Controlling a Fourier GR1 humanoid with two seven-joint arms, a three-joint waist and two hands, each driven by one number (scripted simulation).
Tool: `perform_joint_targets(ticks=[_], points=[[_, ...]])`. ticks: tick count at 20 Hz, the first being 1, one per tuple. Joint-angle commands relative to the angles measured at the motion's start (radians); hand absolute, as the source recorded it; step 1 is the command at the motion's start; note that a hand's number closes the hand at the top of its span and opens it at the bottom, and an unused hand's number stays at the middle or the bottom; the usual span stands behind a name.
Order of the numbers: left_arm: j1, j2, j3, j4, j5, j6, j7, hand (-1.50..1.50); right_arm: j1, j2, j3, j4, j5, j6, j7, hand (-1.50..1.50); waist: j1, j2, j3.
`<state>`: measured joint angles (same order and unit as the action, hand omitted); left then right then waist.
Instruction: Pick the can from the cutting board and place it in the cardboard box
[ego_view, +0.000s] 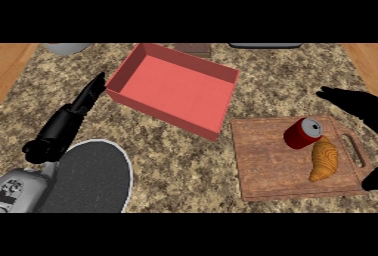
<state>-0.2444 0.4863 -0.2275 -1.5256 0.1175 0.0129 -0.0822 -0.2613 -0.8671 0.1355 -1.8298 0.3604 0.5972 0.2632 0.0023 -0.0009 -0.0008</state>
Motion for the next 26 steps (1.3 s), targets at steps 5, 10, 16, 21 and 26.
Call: perform_joint_targets(ticks=[5, 10, 16, 21, 26], points=[[0.036, -0.039, 0.059, -0.004, -0.044, -0.053, -0.015, 0.00, 0.045, 0.129, 0.016, -0.103, 0.062, 0.101, 0.160, -1.50, -0.003, -0.001, 0.001], [-0.015, -0.065, 0.068, -0.060, -0.053, -0.067, 0.099, 0.00, 0.043, 0.172, 0.053, -0.011, 0.248, 0.001, 0.089, -1.50, -0.001, 0.001, 0.001], [0.022, -0.102, 0.113, -0.069, -0.110, -0.101, 0.069, 0.00, -0.007, 0.228, 0.013, 0.002, 0.299, 0.085, 0.074, -1.50, -0.001, 0.000, 0.001], [0.001, -0.141, 0.136, 0.002, -0.148, -0.111, 0.021, 0.00, -0.043, 0.276, 0.038, 0.115, 0.407, 0.061, 0.048, -1.50, 0.000, 0.001, 0.001], [0.020, -0.146, 0.161, 0.013, -0.167, -0.156, -0.009, 0.00, -0.031, 0.282, 0.024, 0.248, 0.486, -0.009, -0.080, -1.50, 0.000, 0.001, 0.001]])
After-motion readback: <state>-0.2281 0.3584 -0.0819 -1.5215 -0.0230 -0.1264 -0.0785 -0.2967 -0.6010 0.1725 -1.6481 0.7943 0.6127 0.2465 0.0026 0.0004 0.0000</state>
